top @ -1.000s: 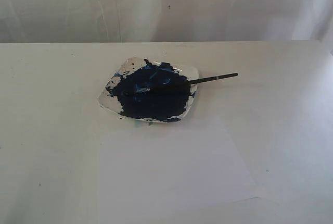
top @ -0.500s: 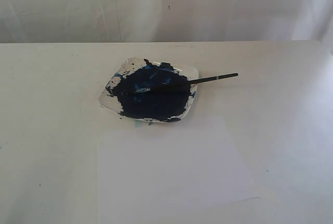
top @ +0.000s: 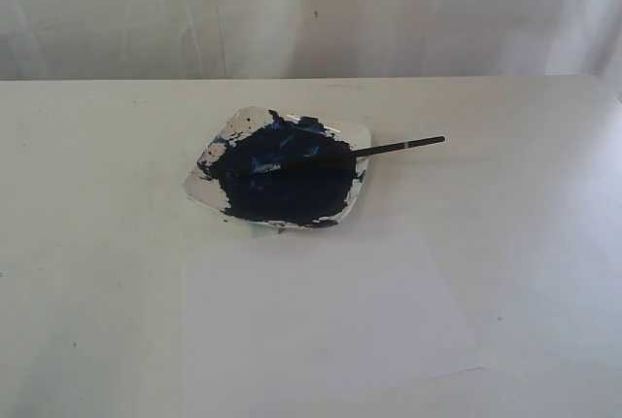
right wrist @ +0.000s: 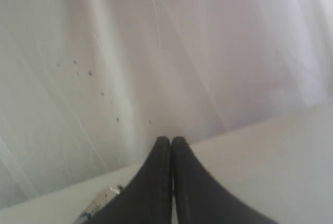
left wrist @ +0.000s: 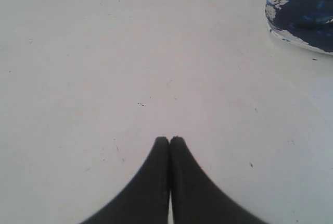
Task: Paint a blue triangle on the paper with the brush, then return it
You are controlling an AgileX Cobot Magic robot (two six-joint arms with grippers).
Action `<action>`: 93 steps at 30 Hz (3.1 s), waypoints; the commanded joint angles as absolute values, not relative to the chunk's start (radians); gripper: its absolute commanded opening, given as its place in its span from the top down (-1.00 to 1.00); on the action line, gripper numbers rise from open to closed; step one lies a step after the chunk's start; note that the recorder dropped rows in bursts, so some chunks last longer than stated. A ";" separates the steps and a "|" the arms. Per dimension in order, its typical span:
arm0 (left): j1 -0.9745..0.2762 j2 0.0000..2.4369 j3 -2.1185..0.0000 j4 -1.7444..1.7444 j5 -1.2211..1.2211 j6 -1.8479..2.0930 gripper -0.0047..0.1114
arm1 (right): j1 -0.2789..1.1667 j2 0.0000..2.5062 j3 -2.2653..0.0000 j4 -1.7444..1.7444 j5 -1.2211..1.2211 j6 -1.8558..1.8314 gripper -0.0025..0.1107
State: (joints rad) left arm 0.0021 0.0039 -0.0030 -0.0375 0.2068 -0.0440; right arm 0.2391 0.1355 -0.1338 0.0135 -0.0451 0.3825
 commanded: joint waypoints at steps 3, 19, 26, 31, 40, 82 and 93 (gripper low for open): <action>-0.004 0.000 0.000 -0.044 0.208 -0.046 0.92 | 0.265 0.524 -0.375 0.063 0.164 0.398 0.96; -0.004 0.000 0.000 -0.044 0.208 -0.046 0.92 | 0.489 1.666 -0.947 0.408 -0.048 0.727 0.96; -0.004 0.000 0.000 -0.044 0.208 -0.046 0.92 | 0.487 1.815 -1.103 0.452 -0.053 0.787 0.46; -0.004 0.000 0.000 -0.044 0.208 -0.046 0.92 | 0.487 1.870 -1.126 0.479 -0.058 0.964 0.12; -0.004 0.000 0.000 -0.044 0.208 -0.046 0.92 | 0.487 1.964 -1.131 0.479 -0.195 1.066 0.12; -0.004 0.000 0.000 -0.044 0.208 -0.046 0.92 | 0.489 2.172 -1.284 0.461 -0.239 1.215 0.12; -0.004 0.000 0.000 -0.044 0.208 -0.046 0.92 | 0.489 2.186 -1.295 0.428 -0.231 1.235 0.12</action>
State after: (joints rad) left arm 0.0021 0.0039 -0.0030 -0.0375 0.2068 -0.0440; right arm 0.4935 2.1771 -1.2931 0.4428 -0.2346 1.2312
